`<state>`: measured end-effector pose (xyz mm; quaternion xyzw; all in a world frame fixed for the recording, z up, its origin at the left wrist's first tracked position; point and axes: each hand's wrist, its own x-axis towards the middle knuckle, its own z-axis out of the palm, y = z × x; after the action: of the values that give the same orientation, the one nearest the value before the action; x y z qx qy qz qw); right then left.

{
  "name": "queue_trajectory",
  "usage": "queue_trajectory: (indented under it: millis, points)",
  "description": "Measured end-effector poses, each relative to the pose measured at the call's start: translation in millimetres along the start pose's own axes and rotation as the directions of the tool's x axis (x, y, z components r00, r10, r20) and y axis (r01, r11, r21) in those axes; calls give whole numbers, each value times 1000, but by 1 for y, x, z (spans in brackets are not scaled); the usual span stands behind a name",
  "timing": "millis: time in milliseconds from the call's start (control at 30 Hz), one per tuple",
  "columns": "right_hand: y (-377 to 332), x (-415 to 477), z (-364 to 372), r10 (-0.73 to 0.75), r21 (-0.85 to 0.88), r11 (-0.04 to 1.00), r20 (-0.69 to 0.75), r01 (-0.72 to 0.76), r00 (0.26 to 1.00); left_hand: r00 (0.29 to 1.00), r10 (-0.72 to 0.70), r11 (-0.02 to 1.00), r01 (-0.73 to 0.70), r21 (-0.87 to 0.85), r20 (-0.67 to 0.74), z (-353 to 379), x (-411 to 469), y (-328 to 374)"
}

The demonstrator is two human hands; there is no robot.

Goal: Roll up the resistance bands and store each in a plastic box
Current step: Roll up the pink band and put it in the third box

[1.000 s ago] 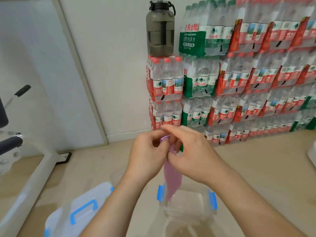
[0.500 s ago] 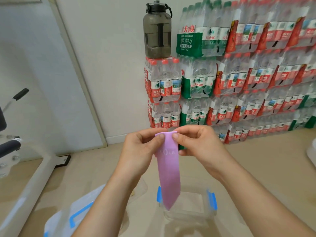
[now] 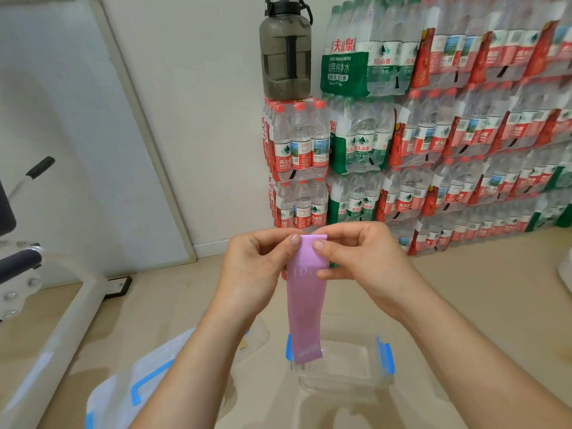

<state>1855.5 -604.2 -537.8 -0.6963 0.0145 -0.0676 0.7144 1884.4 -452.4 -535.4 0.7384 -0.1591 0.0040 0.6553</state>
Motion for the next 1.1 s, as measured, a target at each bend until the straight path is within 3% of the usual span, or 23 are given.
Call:
queue_trajectory:
  millis: [367,933,1100]
  points:
    - [-1,-2,4,11,37,999,-4,-11,1000,997,14,1000,-14,-3,-77,-1,0,2]
    - [-3,-3,5,19,24,1000,-22,-19,1000,998,49,997,-46,66,-50,-5,1,-1]
    - [-2,-3,3,62,85,994,44,-66,997,998,53,996,-51,75,-25,-6,1,0]
